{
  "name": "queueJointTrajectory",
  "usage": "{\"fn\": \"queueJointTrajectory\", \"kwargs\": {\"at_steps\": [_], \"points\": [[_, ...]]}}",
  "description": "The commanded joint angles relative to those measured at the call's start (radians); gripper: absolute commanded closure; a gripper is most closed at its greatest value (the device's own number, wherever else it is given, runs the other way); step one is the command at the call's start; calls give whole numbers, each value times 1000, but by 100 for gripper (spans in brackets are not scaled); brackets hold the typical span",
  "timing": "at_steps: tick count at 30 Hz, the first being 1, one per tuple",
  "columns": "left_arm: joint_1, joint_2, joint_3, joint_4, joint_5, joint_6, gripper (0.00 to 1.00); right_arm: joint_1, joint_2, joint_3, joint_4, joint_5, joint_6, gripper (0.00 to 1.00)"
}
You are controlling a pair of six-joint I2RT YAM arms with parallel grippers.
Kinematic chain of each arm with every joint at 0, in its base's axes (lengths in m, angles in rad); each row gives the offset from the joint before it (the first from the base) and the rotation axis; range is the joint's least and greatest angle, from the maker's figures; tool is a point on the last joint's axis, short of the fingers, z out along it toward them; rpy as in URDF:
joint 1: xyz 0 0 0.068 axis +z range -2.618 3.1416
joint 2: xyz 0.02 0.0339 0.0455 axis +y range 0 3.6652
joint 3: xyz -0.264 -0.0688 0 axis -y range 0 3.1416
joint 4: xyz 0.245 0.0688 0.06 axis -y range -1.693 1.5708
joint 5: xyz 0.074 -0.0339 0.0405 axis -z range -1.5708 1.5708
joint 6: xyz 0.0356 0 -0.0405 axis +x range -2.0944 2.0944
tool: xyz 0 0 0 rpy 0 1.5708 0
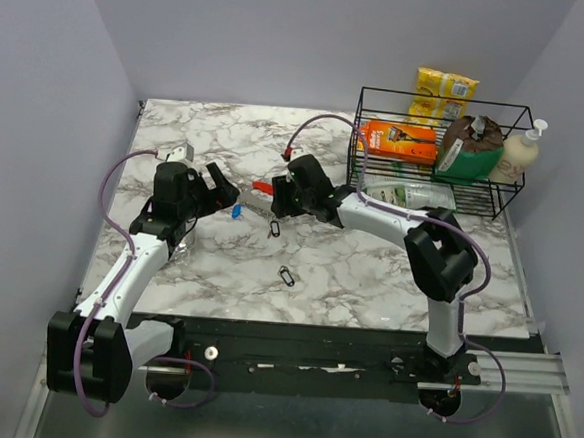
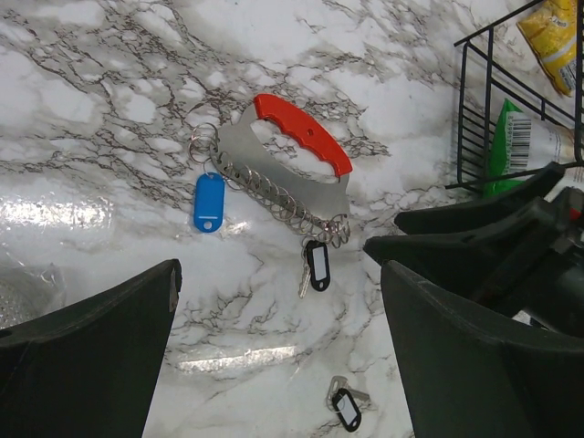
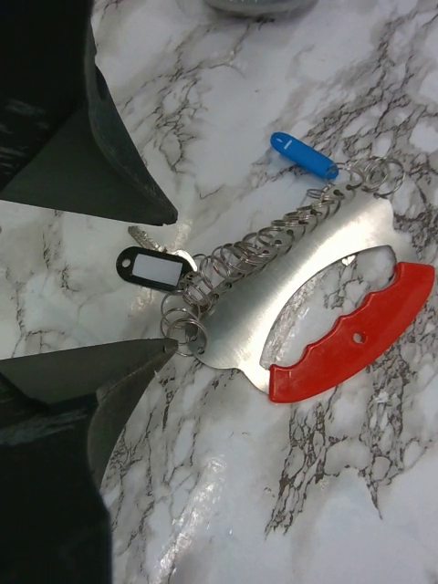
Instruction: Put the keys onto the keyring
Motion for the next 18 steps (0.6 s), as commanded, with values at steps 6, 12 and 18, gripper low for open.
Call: {"fn": "queueJointTrajectory", "kwargs": {"at_steps": [6, 12, 18], "points": [[4, -16, 1, -12, 29, 8, 1, 27, 165, 193, -203, 4, 61, 48], [4, -13, -22, -10, 30, -1, 1, 50, 222, 249, -260, 59, 64, 55], [4, -31, -40, -1, 29, -8, 1, 59, 269, 263, -266, 108, 81, 65]]}}
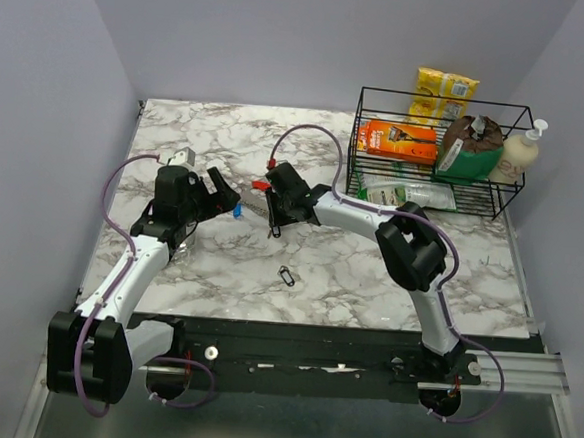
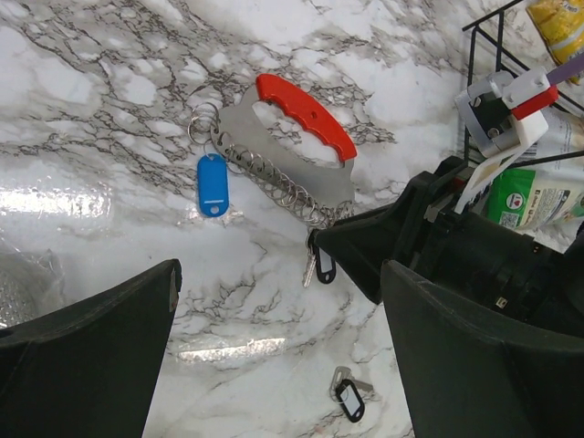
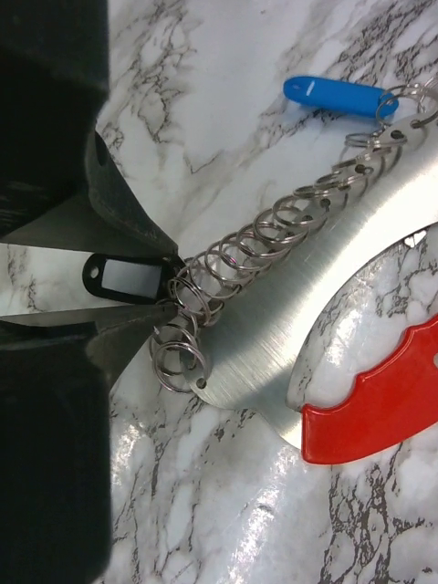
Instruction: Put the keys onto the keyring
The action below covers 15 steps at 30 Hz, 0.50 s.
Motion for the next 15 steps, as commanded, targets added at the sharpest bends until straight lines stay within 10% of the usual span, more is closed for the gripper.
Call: {"fn": "queueJointTrajectory", "kwargs": {"at_steps": [1, 6, 15], "points": [[4, -31, -21, 2, 18, -6, 1, 11, 47, 30, -47, 85, 26, 65], [4, -46, -36, 8, 16, -8, 1, 10, 12, -24, -9, 153, 45, 95], [4, -68, -53, -13, 9, 0, 1, 10, -192, -206, 94, 176, 5, 99]]}}
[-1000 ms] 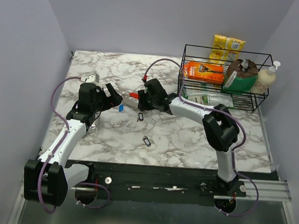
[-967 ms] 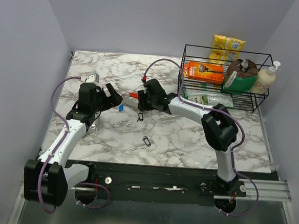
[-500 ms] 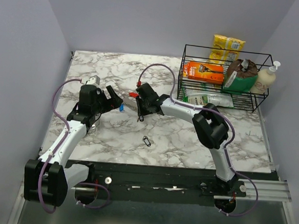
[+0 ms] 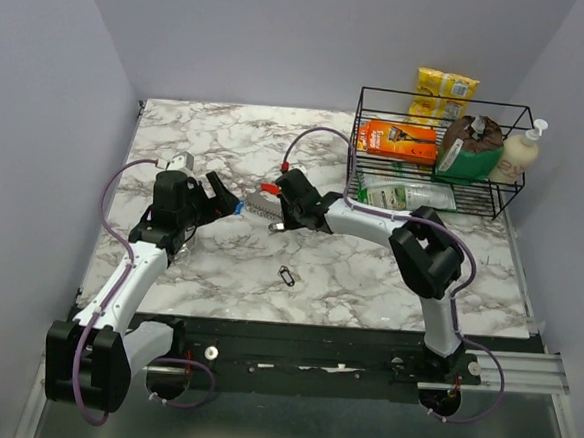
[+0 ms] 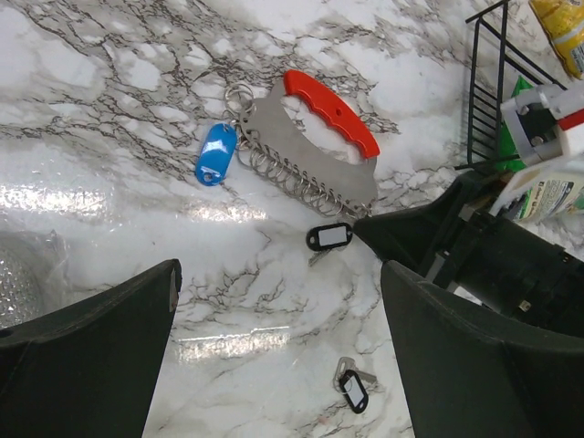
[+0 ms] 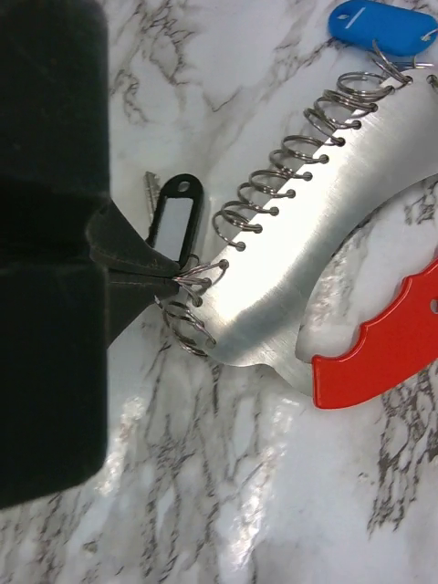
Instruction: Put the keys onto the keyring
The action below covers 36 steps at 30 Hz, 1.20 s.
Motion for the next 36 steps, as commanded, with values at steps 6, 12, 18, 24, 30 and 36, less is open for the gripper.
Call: {"fn": "queueJointTrajectory", "kwargs": {"at_steps": [6, 12, 18, 24, 30, 36], "points": [[4, -20, -18, -10, 18, 15, 1, 5, -249, -227, 66, 28, -23, 99], [1, 7, -21, 12, 49, 17, 1, 5, -340, -361, 63, 49, 11, 99], [-39, 62, 11, -8, 36, 32, 1, 5, -435, -429, 72, 94, 0, 64], [-126, 101, 73, -63, -39, 66, 1, 2, -534, -453, 77, 123, -11, 20], [-214, 131, 117, -93, -89, 81, 1, -102, -586, -513, 141, -72, 22, 14], [-271, 174, 143, -91, -97, 82, 2, -250, -623, -617, 215, -279, 46, 15]]}}
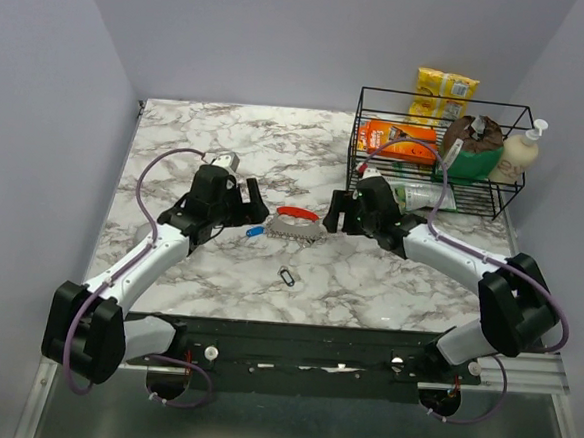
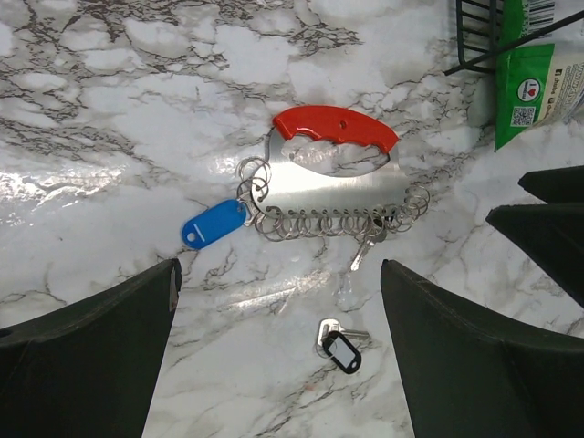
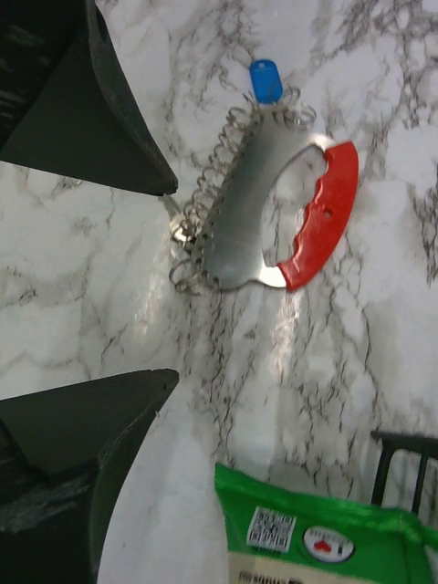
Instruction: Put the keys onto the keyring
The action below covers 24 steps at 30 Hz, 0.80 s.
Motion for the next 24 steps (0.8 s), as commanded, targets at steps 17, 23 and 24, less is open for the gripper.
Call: {"fn": "queueJointTrajectory", "kwargs": {"at_steps": [17, 23, 24], "points": [[-136, 190, 109, 84, 54, -33, 4, -122, 137, -15, 152, -336, 14, 42], [-136, 194, 140, -19, -71, 18, 6, -122, 160, -9, 147, -342, 5, 44], [-136, 193, 146, -33, -84, 27, 7, -123, 160, -9, 145, -341, 7, 44]]}}
